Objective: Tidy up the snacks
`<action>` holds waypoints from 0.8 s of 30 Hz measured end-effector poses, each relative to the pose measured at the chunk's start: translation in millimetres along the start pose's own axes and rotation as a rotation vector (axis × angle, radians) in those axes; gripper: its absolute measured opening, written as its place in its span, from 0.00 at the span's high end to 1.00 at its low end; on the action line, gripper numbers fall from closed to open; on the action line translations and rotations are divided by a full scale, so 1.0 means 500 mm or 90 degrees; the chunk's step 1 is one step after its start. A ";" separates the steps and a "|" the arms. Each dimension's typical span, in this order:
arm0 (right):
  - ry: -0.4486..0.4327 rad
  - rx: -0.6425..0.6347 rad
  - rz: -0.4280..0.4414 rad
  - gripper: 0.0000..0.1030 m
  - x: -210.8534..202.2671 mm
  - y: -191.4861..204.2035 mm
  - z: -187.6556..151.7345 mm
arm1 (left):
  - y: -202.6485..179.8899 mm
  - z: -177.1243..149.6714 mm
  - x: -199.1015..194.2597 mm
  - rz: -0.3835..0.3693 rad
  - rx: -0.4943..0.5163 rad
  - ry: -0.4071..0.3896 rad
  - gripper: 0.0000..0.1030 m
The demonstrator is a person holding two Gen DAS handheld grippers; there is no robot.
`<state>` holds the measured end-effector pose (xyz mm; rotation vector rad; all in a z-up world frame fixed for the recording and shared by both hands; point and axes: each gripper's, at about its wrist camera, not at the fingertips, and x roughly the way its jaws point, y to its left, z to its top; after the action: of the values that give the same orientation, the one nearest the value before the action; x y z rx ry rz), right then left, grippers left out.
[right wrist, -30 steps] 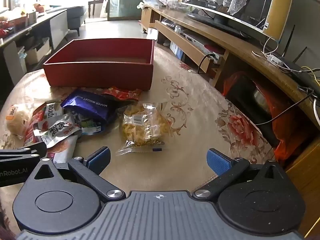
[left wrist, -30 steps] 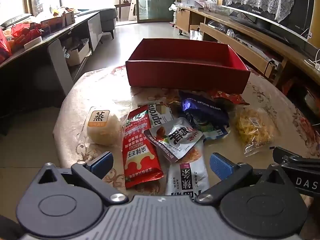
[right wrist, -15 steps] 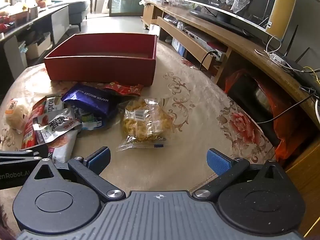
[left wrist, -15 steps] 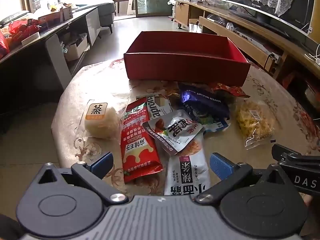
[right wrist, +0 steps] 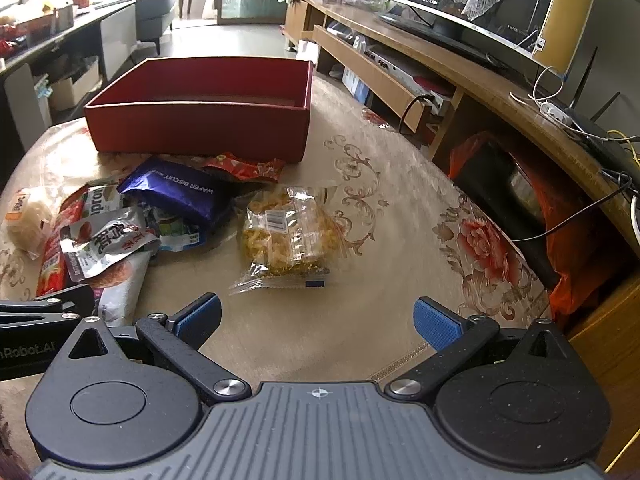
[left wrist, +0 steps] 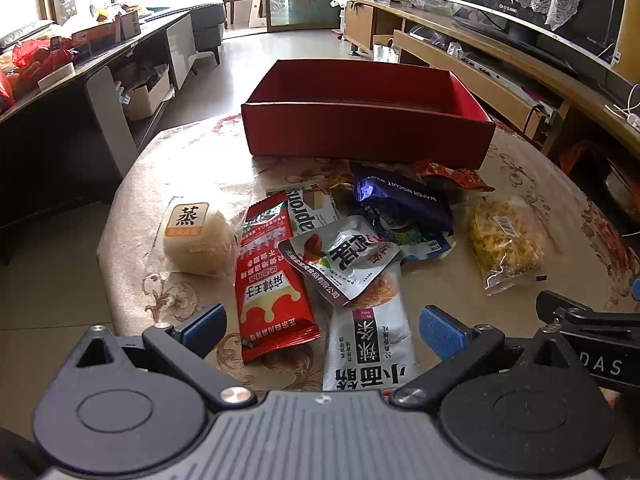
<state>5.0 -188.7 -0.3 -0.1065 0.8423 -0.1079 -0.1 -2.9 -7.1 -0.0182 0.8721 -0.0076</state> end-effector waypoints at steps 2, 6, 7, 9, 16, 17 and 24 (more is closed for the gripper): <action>0.001 -0.001 0.000 0.00 0.000 0.000 -0.001 | 0.000 0.000 0.000 -0.001 0.000 0.002 0.00; 0.006 -0.002 -0.001 0.00 0.002 0.001 0.001 | -0.002 -0.001 0.001 -0.002 0.001 0.003 0.00; 0.007 -0.002 -0.002 0.00 0.002 0.001 0.000 | -0.003 -0.001 0.001 -0.003 0.002 0.003 0.00; 0.012 -0.004 -0.004 0.00 0.005 0.002 0.000 | -0.004 -0.001 0.001 -0.005 0.003 0.004 0.00; 0.016 -0.007 -0.008 0.00 0.005 0.002 0.000 | -0.004 -0.002 0.003 -0.006 0.002 0.005 0.00; 0.016 -0.007 -0.007 0.00 0.005 0.002 0.000 | -0.004 -0.002 0.003 -0.007 0.001 0.005 0.00; 0.017 -0.007 -0.007 0.00 0.005 0.001 0.000 | -0.005 -0.003 0.004 -0.007 0.002 0.006 0.00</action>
<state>6.8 -188.7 -2.2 -0.1209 0.8692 -0.1153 0.1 -5.3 -9.3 -0.0204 0.8809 -0.0187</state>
